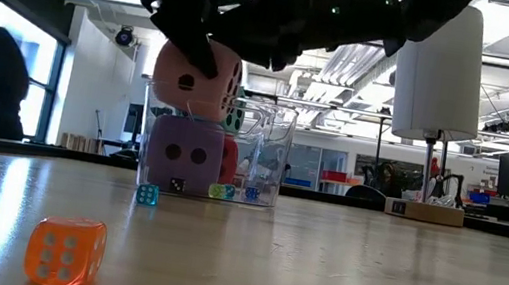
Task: Pick & Place Dice
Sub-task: Put the large pink die into the transparent bin
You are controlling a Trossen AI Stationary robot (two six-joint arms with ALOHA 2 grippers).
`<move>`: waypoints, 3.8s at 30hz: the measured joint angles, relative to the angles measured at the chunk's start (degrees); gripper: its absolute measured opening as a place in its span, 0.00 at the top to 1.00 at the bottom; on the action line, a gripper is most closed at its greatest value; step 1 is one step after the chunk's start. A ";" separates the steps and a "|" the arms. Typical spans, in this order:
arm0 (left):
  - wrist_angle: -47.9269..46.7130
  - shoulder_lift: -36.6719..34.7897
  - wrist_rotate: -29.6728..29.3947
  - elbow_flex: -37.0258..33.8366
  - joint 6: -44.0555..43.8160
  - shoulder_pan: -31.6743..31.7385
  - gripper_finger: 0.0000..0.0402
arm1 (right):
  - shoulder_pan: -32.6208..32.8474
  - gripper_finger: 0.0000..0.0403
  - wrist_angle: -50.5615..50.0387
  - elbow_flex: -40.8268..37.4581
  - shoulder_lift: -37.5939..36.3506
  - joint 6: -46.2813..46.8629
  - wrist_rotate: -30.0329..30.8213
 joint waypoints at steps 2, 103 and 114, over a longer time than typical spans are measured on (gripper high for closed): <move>0.18 -0.04 0.00 0.00 0.03 0.04 0.04 | -0.12 0.33 -0.89 0.00 -0.03 -0.03 0.07; 13.54 -3.96 0.60 -5.69 -5.77 1.64 0.04 | 4.97 0.33 -1.37 -0.38 -7.52 -3.68 21.35; 13.51 -3.85 0.37 -9.44 -6.89 1.86 0.04 | 4.96 0.33 -0.61 -0.33 -7.56 -3.68 23.01</move>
